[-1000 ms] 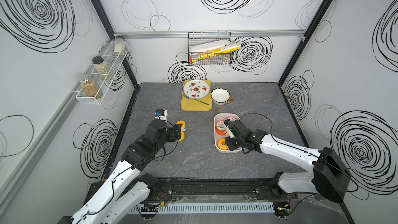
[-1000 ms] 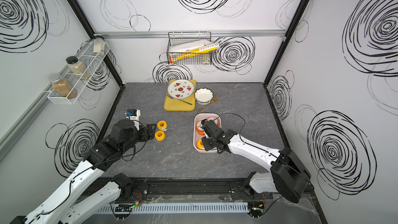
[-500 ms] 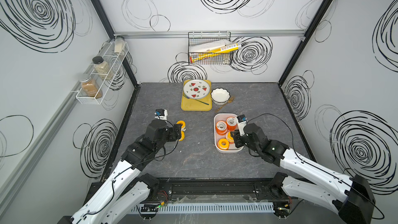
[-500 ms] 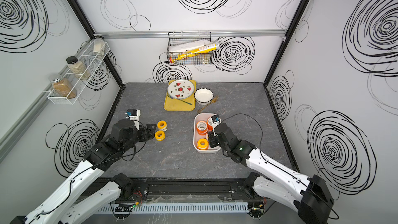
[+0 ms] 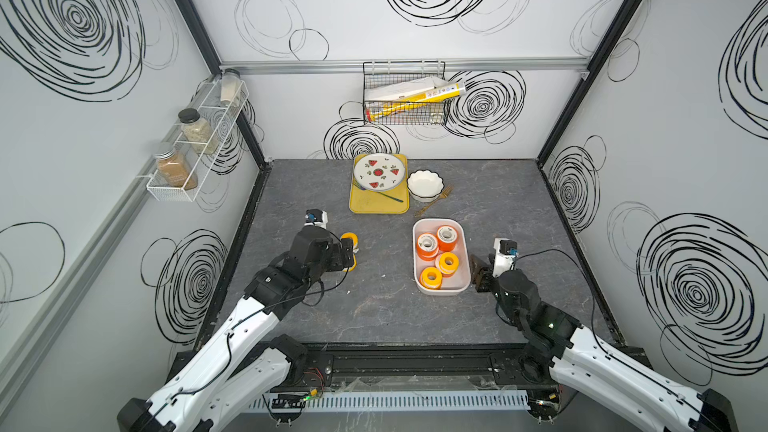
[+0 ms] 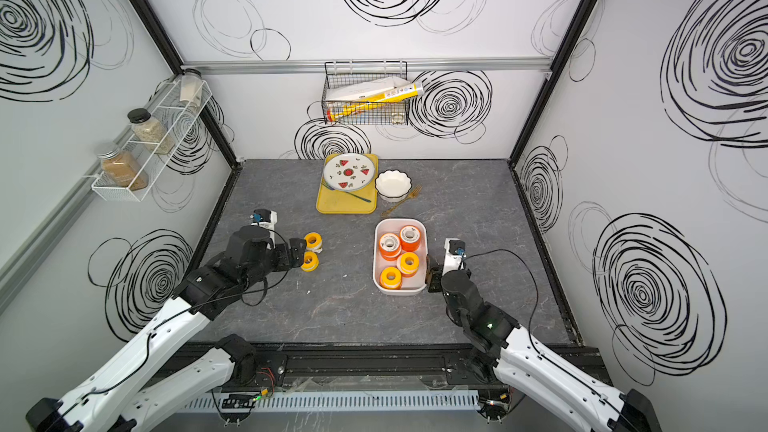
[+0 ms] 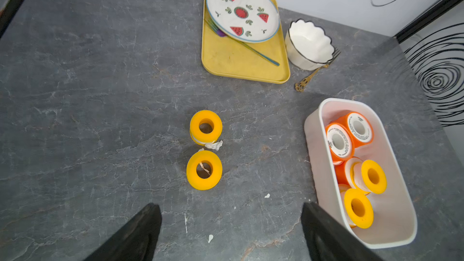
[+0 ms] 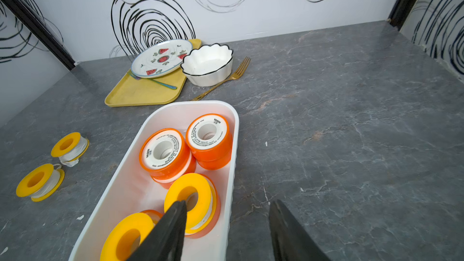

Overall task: Put the sealing tape into the storage box
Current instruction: Place the sealing tape in the storage box, then pick up the sealing tape at the center of the board.

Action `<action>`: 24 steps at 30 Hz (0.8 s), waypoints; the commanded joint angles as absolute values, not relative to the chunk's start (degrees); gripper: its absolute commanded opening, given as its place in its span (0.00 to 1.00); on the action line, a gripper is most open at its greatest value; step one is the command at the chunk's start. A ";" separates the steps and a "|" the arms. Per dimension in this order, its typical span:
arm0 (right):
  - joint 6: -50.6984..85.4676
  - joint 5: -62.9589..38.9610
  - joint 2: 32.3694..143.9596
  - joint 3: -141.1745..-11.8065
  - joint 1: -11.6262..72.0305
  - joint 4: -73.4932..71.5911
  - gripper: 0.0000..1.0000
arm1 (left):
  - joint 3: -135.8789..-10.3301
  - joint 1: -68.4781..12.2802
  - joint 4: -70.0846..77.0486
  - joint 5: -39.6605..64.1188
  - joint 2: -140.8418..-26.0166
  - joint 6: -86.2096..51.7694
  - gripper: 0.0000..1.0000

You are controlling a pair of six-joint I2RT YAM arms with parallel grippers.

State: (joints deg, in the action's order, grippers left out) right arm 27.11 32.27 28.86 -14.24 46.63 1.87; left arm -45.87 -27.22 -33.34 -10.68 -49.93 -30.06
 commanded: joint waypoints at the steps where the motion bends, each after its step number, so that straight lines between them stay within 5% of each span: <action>1: 28.93 34.92 25.43 -12.75 46.66 0.42 0.61 | -47.08 -27.25 -32.95 -9.71 -53.73 -33.65 0.95; 24: 31.31 37.35 14.26 -10.17 46.67 4.57 0.68 | -41.03 -28.48 -18.39 -16.11 -80.64 -44.31 0.99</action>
State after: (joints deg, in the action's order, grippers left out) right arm 30.76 36.34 14.92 -10.83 46.63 3.49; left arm -41.45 -28.45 -21.47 -15.35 -78.96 -44.10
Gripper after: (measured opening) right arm 0.678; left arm 0.990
